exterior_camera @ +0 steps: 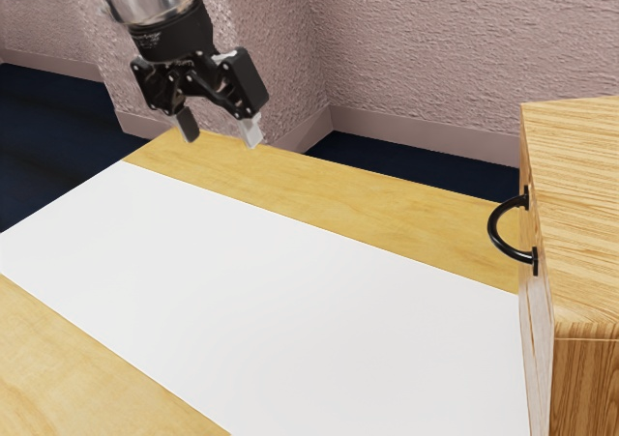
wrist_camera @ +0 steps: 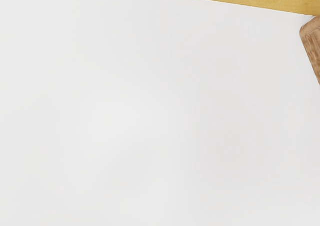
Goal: Pull the drawer handle with one arm to open the drawer
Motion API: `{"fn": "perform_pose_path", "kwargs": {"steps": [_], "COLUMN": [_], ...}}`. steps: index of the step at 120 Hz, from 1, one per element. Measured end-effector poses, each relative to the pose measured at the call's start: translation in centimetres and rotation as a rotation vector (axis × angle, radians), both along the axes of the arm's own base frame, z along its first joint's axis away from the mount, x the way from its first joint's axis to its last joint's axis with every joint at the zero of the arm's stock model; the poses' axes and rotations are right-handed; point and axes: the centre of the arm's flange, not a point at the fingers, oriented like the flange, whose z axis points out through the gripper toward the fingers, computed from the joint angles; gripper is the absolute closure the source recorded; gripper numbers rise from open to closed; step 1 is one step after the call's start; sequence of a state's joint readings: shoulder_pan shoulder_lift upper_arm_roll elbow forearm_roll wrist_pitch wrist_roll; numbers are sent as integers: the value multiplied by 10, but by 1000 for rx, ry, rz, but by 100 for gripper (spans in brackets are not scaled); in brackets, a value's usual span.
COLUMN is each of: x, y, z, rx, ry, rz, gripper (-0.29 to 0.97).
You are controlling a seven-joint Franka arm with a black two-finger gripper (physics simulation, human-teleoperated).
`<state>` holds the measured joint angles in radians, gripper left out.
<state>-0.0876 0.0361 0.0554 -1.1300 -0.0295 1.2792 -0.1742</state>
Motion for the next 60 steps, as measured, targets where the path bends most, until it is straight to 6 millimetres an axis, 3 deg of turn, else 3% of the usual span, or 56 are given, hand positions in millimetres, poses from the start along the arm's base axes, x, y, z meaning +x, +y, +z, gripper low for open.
{"fn": "perform_pose_path", "kwargs": {"steps": [19, 30, 40, 60], "x": [24, 45, 59, 59], "y": [-4, -8, -26, -50], "z": [-2, -14, -32, -47], "rx": [-157, -266, -379, -579], "ry": [-84, -118, -125, -111], "rz": [41, 67, 75, 122], "gripper": [0, 0, 0, 1]}}
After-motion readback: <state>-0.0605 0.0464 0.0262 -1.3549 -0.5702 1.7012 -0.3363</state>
